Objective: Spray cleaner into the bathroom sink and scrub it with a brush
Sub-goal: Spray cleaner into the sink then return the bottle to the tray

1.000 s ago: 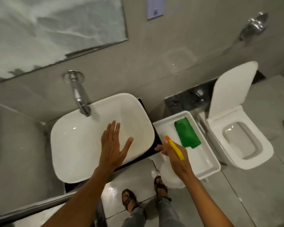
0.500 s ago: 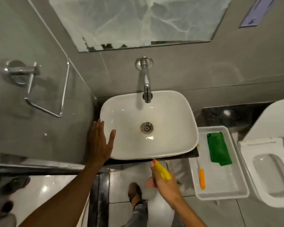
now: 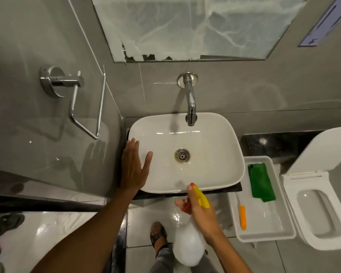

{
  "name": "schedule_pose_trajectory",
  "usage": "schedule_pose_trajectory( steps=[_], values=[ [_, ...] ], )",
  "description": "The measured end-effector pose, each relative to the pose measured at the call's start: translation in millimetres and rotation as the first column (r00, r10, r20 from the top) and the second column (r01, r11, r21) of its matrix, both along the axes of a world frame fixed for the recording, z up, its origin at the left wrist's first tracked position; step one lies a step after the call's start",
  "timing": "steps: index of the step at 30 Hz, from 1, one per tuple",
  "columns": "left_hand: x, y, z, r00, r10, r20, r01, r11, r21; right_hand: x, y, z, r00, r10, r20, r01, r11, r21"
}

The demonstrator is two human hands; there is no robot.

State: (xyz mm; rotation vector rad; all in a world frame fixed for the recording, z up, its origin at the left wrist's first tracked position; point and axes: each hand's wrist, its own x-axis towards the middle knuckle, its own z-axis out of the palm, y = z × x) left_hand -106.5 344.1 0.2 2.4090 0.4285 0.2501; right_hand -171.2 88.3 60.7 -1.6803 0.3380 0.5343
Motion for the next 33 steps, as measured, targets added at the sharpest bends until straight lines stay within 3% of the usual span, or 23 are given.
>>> schedule_pose_trajectory(
  steps=[2, 8, 15, 19, 21, 24, 30, 33],
  values=[
    [4, -1, 2, 1.0, -0.002, -0.008, 0.002, 1.0, -0.006, 2, -1, -3, 0.998, -0.041, 0.048, 0.045, 0.995, -0.093],
    [-2, -1, -3, 0.994, -0.06, -0.088, 0.067, 0.995, 0.079, 15, -17, 2, 0.984, -0.175, -0.019, 0.175, 0.984, 0.02],
    [-4, -1, -4, 0.993, -0.078, -0.091, 0.089, 0.988, 0.123, 10, -38, -2, 0.952, -0.299, 0.068, 0.305, 0.947, -0.101],
    [-3, -1, -3, 0.991, -0.073, -0.111, 0.087, 0.988, 0.127, 3, -51, -4, 0.979, -0.202, -0.006, 0.201, 0.976, -0.089],
    [-3, -1, -3, 0.991, -0.074, -0.115, 0.09, 0.987, 0.132, -3, -58, -2, 0.964, -0.231, -0.131, 0.234, 0.972, 0.006],
    [-2, 0, -4, 0.988, -0.073, -0.135, 0.091, 0.986, 0.137, -13, -58, 0, 0.946, -0.255, -0.2, 0.261, 0.965, 0.004],
    [-2, 0, -5, 0.988, -0.074, -0.136, 0.092, 0.986, 0.138, -24, -34, 14, 0.947, -0.295, -0.125, 0.291, 0.955, -0.047],
    [-2, 0, -5, 0.986, -0.067, -0.152, 0.087, 0.988, 0.131, -25, -24, 18, 0.964, -0.188, -0.19, 0.19, 0.982, -0.005]
  ],
)
